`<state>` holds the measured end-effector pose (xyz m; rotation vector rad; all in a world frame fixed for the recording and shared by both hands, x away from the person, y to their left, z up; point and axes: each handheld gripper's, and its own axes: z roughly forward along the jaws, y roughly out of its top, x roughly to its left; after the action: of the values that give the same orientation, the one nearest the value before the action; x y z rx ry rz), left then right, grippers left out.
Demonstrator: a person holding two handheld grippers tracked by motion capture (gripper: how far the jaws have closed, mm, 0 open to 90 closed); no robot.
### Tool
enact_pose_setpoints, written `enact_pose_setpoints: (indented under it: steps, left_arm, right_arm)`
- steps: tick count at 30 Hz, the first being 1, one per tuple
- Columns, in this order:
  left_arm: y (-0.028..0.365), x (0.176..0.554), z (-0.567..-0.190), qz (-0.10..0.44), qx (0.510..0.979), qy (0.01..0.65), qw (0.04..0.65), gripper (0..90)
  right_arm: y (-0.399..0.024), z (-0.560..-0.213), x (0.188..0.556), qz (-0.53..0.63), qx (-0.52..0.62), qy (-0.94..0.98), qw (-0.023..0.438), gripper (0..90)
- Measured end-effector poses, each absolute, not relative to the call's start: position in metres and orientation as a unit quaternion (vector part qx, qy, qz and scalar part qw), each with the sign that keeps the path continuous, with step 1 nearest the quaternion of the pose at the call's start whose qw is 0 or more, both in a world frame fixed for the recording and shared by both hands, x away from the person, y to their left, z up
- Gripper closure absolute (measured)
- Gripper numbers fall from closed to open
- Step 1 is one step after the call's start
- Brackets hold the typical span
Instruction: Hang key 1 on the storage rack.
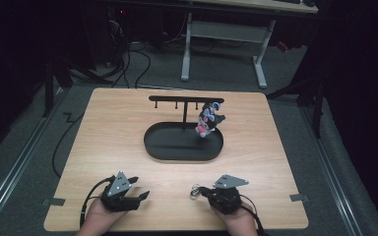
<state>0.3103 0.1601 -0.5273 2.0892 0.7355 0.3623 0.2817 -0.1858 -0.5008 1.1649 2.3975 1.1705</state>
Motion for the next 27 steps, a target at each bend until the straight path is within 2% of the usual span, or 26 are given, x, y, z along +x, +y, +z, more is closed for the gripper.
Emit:
enact_pose_setpoints:
  steps: [5, 11, 19, 27]
  left_arm:
    - [0.171, 0.303, -0.526, 0.151, 0.834, 0.305, 0.434, 34.1]
    - [0.178, 0.302, -0.526, 0.152, 0.829, 0.314, 0.436, 34.2]
    - [0.167, 0.305, -0.525, 0.146, 0.836, 0.299, 0.437, 34.2]
    - [0.154, 0.308, -0.525, 0.142, 0.845, 0.278, 0.434, 34.2]
  right_arm:
    - [-0.153, -0.510, 0.290, 0.379, 0.368, 0.842, 0.105, 89.6]
    - [-0.149, -0.518, 0.301, 0.357, 0.379, 0.847, 0.110, 87.8]
    - [-0.182, -0.520, 0.299, 0.350, 0.418, 0.831, 0.111, 87.8]
    - [-0.233, -0.520, 0.294, 0.347, 0.458, 0.809, 0.119, 87.9]
